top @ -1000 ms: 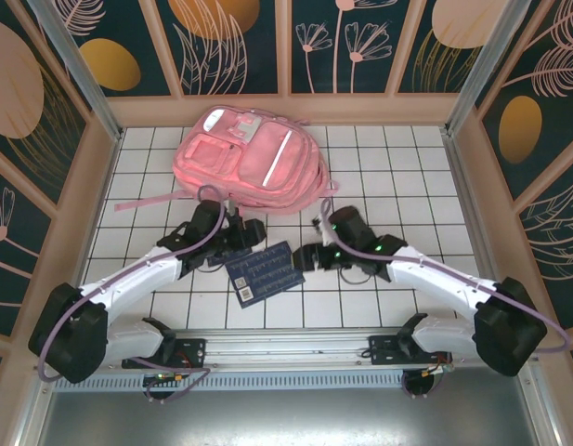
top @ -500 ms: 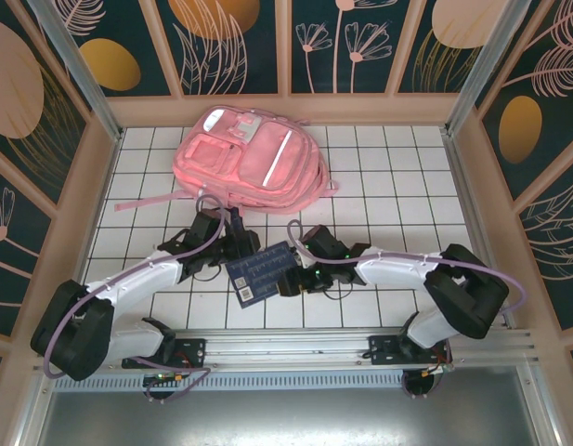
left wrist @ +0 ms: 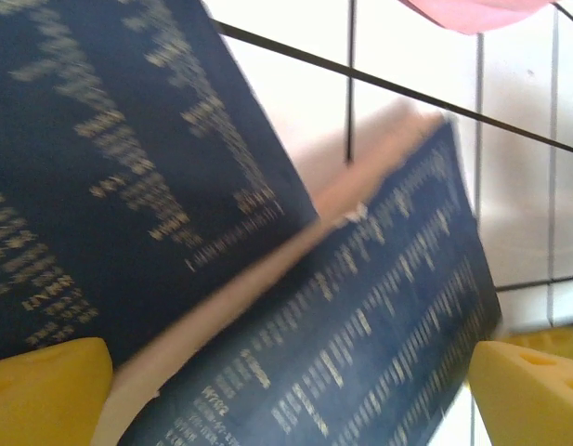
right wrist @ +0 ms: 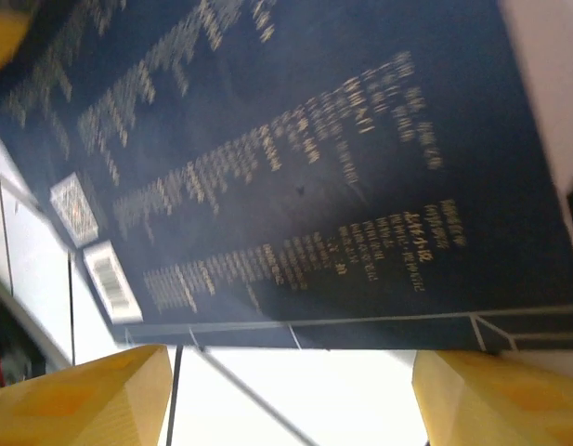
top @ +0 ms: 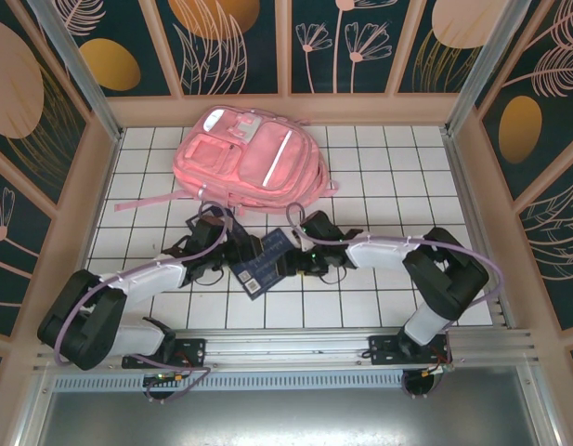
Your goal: Pack the student bag
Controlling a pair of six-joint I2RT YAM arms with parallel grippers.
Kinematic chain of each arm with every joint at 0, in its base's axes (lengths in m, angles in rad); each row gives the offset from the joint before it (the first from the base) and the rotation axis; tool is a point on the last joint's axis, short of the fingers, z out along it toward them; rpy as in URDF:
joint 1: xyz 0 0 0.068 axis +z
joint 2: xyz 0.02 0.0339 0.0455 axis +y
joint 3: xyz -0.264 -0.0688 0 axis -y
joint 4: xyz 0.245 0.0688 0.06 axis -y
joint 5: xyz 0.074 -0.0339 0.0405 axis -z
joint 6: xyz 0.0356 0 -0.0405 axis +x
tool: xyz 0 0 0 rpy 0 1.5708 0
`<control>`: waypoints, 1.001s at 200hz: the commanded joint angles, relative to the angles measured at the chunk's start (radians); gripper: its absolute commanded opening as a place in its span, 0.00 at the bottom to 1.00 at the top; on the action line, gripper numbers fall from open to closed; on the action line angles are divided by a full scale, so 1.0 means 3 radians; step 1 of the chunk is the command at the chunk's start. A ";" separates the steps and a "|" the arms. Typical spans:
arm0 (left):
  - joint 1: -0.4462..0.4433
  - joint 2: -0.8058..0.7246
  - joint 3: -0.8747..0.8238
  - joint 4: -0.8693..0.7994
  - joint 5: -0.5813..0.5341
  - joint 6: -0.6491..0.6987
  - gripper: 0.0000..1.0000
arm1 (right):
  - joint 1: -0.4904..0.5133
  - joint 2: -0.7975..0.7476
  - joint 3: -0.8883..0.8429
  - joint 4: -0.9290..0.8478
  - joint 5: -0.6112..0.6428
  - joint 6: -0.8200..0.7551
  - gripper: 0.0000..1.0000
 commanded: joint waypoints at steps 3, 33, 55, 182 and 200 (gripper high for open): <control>-0.0037 0.0147 -0.0044 0.0152 0.0514 -0.0068 0.99 | -0.0247 0.0049 0.0134 0.0098 0.0383 0.0037 0.73; -0.0247 0.0305 0.0064 0.0264 0.0759 -0.0035 0.99 | -0.0484 -0.0077 0.0034 0.0289 0.0165 0.0190 0.75; -0.0401 0.0411 0.0123 0.0332 0.0863 -0.0029 0.99 | -0.0580 -0.0215 -0.0072 0.0231 0.0167 0.0207 0.77; -0.0746 0.0917 0.0801 -0.0115 0.0460 0.0129 0.99 | -0.0940 -0.0866 -0.0590 -0.0126 -0.0248 0.0498 0.78; -0.0746 0.0853 0.0838 -0.0219 0.0263 0.0168 0.99 | -0.0940 -0.0805 -0.0602 -0.0083 -0.0302 0.0505 0.77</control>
